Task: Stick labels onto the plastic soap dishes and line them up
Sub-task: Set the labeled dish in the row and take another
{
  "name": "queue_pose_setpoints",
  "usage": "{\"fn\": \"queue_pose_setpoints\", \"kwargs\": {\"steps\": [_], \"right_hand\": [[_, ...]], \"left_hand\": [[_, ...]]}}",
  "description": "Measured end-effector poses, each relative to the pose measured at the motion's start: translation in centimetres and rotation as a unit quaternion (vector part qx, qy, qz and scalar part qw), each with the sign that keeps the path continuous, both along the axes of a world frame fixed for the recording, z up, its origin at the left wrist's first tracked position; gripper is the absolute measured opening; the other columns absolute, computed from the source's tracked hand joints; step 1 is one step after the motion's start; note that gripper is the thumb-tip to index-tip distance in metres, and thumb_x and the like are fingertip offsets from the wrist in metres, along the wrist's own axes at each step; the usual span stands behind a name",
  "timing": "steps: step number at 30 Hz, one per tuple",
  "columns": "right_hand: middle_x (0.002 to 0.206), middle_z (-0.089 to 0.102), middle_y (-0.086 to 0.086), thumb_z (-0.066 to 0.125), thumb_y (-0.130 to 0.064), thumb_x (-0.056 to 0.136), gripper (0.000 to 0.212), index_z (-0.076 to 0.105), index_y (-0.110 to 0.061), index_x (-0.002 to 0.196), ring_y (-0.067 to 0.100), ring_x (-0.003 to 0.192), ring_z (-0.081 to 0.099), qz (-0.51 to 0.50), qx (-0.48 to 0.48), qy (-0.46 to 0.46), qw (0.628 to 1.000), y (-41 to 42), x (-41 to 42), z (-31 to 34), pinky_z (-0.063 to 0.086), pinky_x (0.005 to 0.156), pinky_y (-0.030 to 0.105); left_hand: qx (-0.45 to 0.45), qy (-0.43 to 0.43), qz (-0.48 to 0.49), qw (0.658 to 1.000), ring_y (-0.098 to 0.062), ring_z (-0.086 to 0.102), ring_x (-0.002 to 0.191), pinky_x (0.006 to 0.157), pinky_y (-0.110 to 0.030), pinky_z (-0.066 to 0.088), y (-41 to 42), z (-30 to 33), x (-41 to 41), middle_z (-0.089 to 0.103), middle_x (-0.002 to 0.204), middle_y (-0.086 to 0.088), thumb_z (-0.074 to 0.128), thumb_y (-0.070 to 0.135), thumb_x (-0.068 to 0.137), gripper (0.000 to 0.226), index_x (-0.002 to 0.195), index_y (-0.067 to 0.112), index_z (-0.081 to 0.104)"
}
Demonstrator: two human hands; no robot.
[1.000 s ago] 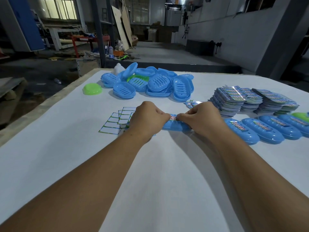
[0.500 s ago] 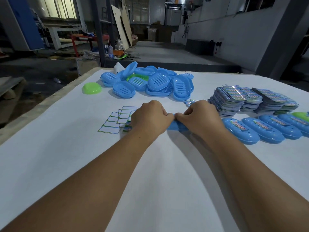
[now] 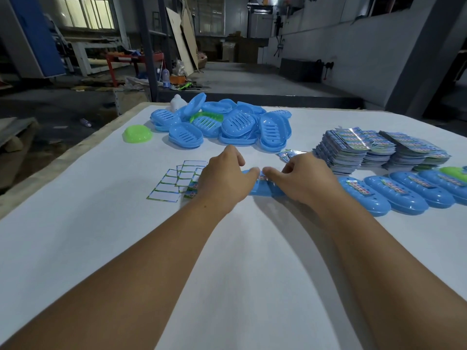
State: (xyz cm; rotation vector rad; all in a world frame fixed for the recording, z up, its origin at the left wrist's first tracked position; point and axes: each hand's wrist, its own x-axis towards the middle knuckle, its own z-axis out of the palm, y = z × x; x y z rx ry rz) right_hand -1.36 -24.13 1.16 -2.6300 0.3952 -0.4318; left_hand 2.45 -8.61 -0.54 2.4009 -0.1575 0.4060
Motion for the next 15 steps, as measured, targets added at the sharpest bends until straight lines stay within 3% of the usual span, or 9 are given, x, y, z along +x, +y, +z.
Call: {"fn": "queue_pose_setpoints", "kwargs": {"steps": [3,7,9,12,15], "right_hand": [[0.069,0.064,0.001,0.058,-0.049,0.092,0.041,0.057,-0.017,0.068,0.027,0.073,0.061,-0.015,0.05,-0.065,0.997,-0.4,-0.1,0.4,0.037,0.056,0.033],[0.089,0.069,-0.01,0.06,-0.038,0.094,0.017,0.07,-0.023,0.094,0.016,0.088,0.065,0.063,0.071,-0.114,0.989,-0.2,0.0,0.7,0.049,0.077,0.032],[0.105,0.071,-0.013,0.066,-0.037,0.091,0.03,0.072,-0.023,0.118,0.008,0.101,0.066,0.136,0.079,-0.091,0.983,0.4,-0.3,0.4,0.049,0.091,0.028],[0.131,0.065,-0.014,0.072,-0.039,0.087,0.053,0.061,-0.028,0.138,0.005,0.12,0.059,0.214,0.063,-0.028,0.974,1.1,-0.7,0.1,0.04,0.096,0.021],[0.133,0.063,-0.012,0.071,-0.04,0.086,0.057,0.054,-0.037,0.14,0.012,0.121,0.058,0.243,0.014,0.016,0.97,1.3,-0.9,0.1,0.047,0.101,0.033]], "left_hand": [[-0.058,-0.021,0.004,0.998,-0.016,0.061,0.077,0.064,-0.035,0.047,0.0,0.3,0.1,0.061,0.08,0.008,0.055,0.05,0.092,0.023,0.094,0.027,0.053],[-0.082,-0.057,0.016,0.995,-0.02,0.059,0.075,0.055,-0.032,0.034,0.3,0.9,0.1,0.061,0.078,0.005,0.044,0.042,0.1,0.02,0.093,0.024,0.051],[-0.075,-0.062,0.019,0.995,-0.022,0.058,0.076,0.057,-0.033,0.034,0.4,1.0,0.0,0.059,0.077,0.006,0.042,0.041,0.102,0.02,0.094,0.024,0.05],[-0.071,-0.061,0.013,0.996,-0.024,0.059,0.08,0.065,-0.035,0.041,0.6,1.0,-0.1,0.063,0.084,0.002,0.042,0.04,0.102,0.019,0.097,0.023,0.051],[-0.067,-0.065,0.014,0.996,-0.024,0.06,0.08,0.065,-0.035,0.041,0.6,0.8,-0.1,0.064,0.084,0.002,0.042,0.042,0.102,0.02,0.098,0.024,0.051]]}}
